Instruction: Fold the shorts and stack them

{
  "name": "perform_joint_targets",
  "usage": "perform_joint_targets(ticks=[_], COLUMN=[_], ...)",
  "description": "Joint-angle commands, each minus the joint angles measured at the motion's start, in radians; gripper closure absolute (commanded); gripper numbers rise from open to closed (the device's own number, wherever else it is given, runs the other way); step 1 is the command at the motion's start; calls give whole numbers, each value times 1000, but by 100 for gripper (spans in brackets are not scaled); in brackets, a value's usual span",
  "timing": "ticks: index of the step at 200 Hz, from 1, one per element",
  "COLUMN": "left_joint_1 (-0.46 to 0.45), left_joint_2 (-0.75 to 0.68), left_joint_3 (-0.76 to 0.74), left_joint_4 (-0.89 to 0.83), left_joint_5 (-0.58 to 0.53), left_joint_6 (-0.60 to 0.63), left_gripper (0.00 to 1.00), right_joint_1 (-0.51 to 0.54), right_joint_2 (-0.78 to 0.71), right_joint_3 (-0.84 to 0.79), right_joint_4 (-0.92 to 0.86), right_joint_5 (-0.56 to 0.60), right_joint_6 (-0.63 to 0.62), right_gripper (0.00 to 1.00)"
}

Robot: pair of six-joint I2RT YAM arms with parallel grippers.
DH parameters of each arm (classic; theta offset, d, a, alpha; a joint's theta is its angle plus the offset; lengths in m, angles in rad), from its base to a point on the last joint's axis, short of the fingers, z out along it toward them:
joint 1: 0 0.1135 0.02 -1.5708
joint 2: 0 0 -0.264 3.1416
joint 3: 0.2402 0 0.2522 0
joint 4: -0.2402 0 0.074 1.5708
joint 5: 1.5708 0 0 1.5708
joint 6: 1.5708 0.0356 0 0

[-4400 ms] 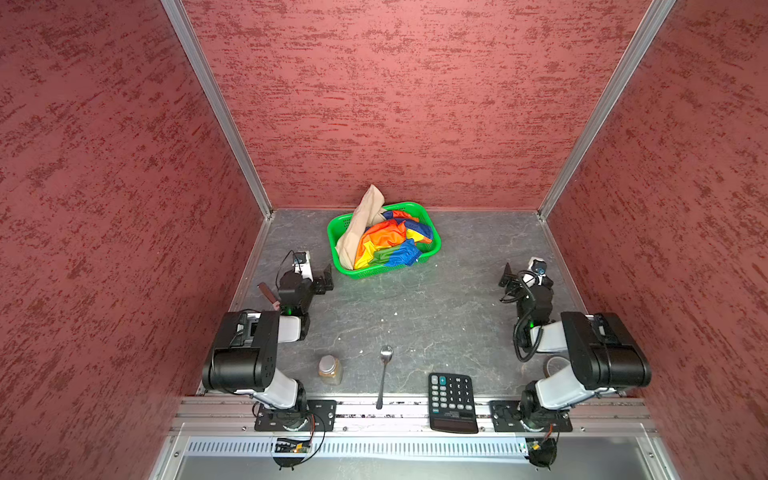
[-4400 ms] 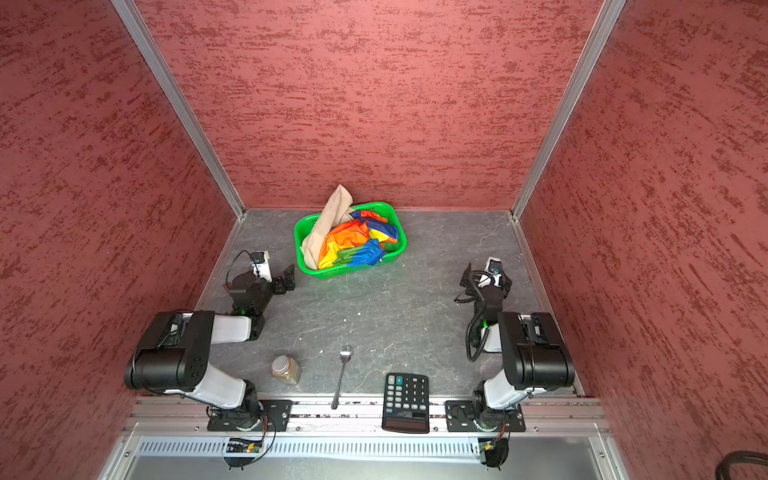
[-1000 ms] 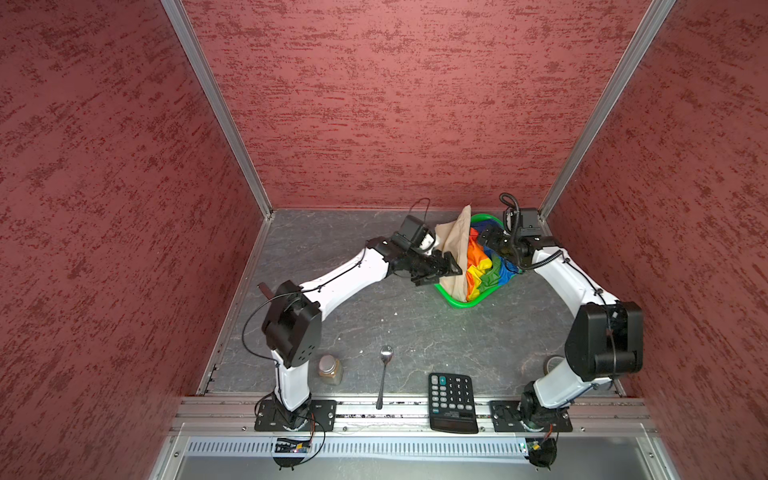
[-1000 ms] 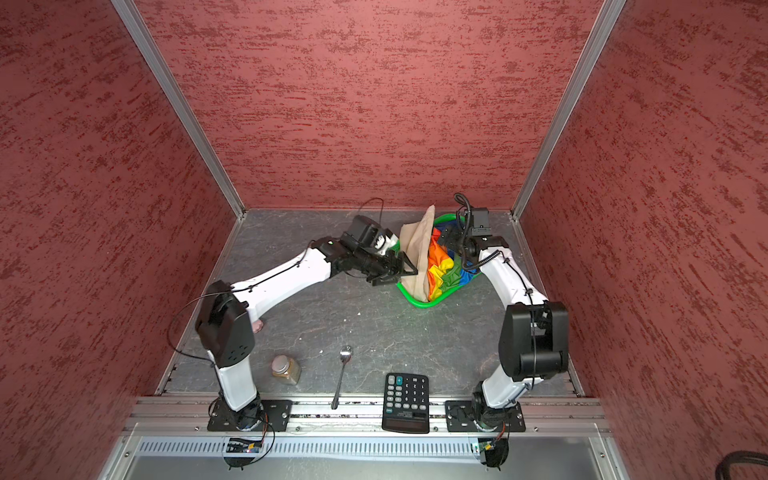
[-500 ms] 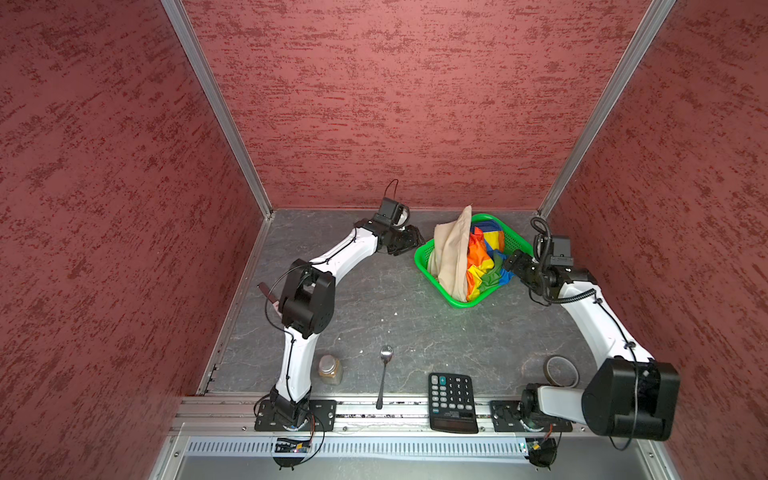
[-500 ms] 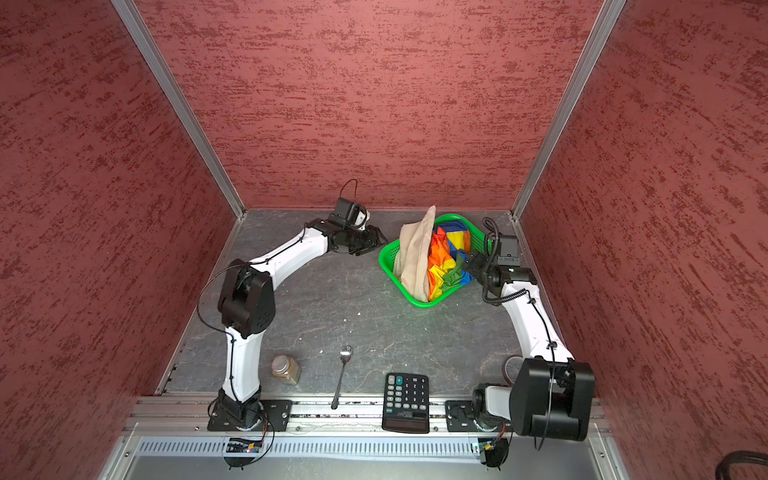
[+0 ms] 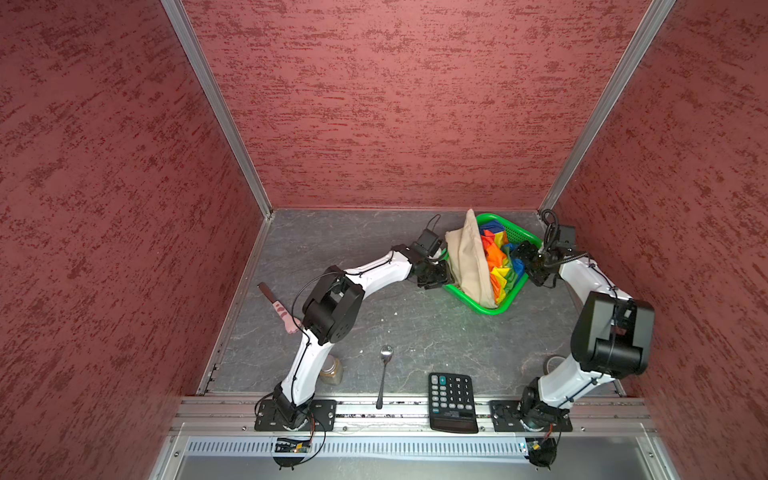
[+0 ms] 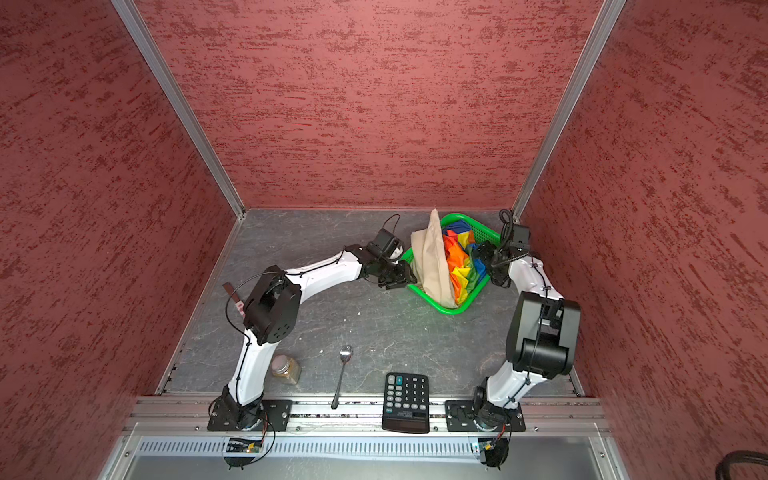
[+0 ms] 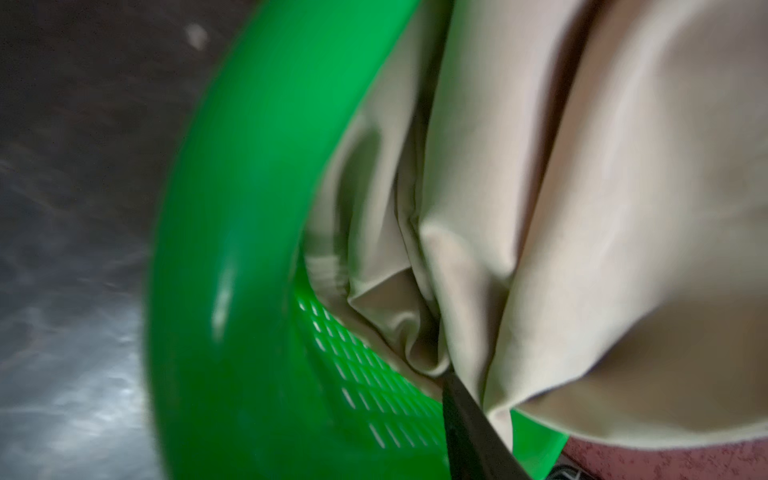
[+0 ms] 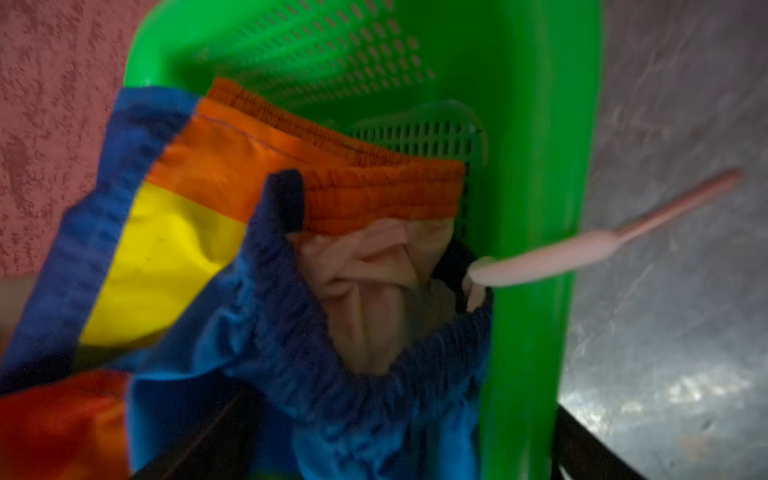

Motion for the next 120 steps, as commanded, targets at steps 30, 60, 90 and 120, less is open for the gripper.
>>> perform_joint_targets(ticks=[30, 60, 90, 120], left_joint_1=[-173, -207, -185, -109], left_joint_2=[142, 168, 92, -85], left_joint_3=[294, 366, 301, 96], left_joint_4=[-43, -101, -96, 6], left_joint_5=[164, 173, 175, 101], left_joint_6=[16, 58, 79, 63], left_gripper=[21, 19, 20, 20], right_joint_1=[-4, -4, -4, -2], right_joint_2=[106, 141, 113, 38], right_joint_3=[250, 329, 356, 353], right_joint_4=[-55, -111, -153, -181], right_joint_5=[121, 142, 257, 379], right_joint_6=[-69, -105, -129, -144], right_gripper=[4, 3, 2, 1])
